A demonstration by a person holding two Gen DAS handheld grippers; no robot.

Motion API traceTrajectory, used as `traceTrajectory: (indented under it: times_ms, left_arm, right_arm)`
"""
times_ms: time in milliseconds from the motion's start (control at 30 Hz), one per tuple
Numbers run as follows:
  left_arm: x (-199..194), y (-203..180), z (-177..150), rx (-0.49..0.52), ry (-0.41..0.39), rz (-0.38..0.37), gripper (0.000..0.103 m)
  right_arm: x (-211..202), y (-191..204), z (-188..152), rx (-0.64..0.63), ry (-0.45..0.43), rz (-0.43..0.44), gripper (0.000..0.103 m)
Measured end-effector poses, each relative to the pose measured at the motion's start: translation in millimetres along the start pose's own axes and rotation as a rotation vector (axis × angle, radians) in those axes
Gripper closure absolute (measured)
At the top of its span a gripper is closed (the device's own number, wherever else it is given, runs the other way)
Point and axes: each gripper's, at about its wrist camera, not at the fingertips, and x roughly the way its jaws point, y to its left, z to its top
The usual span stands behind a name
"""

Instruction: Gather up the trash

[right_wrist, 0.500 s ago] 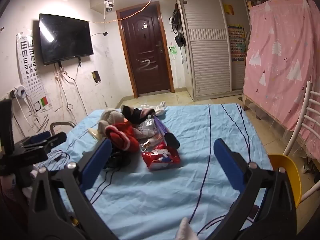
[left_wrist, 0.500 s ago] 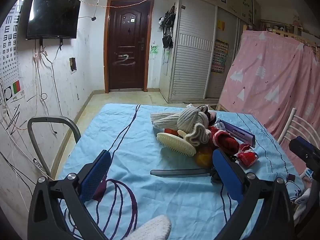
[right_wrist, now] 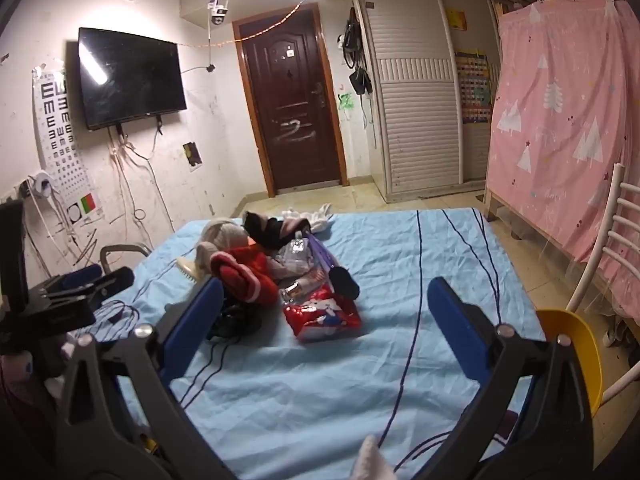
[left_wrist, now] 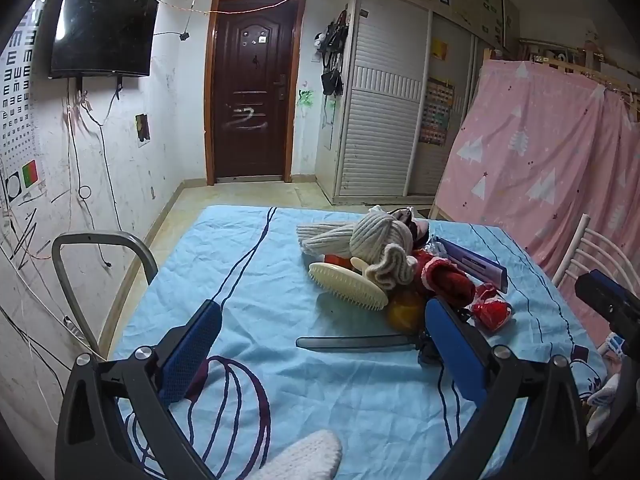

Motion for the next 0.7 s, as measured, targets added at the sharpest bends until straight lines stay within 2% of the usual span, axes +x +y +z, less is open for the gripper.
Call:
traceTrajectory:
  times_ms: [700]
  left_arm:
    - [2.8, -1.5, -2.4, 0.003, 0.005, -0.004, 0.01]
  right_arm:
    - [-7.6, 3.1, 4.0, -0.006, -0.01, -0.006, 0.004]
